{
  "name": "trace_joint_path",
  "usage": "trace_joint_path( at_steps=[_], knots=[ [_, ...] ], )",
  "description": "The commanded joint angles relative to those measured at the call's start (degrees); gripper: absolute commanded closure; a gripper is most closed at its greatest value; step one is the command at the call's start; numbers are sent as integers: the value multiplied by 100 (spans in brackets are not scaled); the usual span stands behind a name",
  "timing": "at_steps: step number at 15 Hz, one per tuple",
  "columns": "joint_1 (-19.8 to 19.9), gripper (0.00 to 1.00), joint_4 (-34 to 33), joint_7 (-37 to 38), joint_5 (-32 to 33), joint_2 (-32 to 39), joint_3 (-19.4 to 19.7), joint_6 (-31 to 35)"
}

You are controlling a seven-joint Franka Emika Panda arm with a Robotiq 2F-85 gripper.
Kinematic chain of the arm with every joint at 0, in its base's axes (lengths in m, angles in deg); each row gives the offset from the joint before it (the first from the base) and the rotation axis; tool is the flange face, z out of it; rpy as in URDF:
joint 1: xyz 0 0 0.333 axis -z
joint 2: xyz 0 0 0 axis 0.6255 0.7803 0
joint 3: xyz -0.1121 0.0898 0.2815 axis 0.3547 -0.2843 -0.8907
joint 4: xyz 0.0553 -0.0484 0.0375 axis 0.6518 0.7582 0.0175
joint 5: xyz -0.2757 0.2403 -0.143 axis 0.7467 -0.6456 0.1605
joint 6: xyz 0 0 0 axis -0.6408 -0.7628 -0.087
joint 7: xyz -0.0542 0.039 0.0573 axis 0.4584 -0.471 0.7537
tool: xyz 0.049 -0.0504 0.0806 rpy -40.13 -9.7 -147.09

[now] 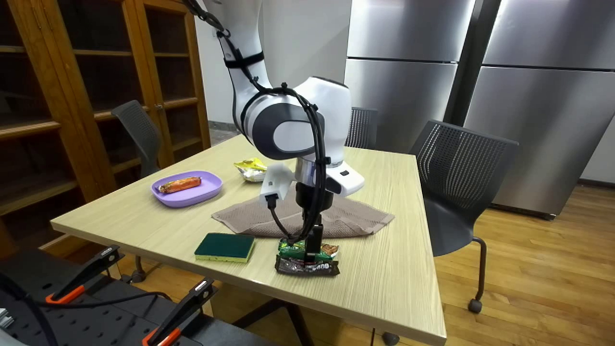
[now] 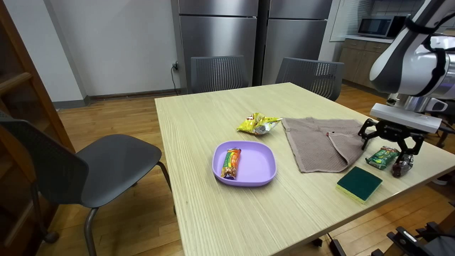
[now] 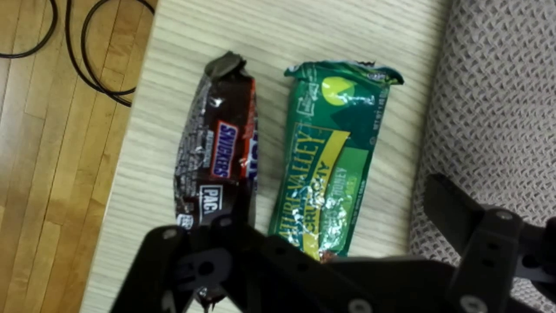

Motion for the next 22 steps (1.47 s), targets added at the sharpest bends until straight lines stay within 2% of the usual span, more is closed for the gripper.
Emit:
trace_joint_path(
  at_steps=[1,14,22],
  knots=[
    [42,0,-158,147,-51,85,-72,-100],
    [-5,0,-391,256,-62,247,-152,-154],
    [68,0,-298,184,-83,167,-158,-143]
  ],
)
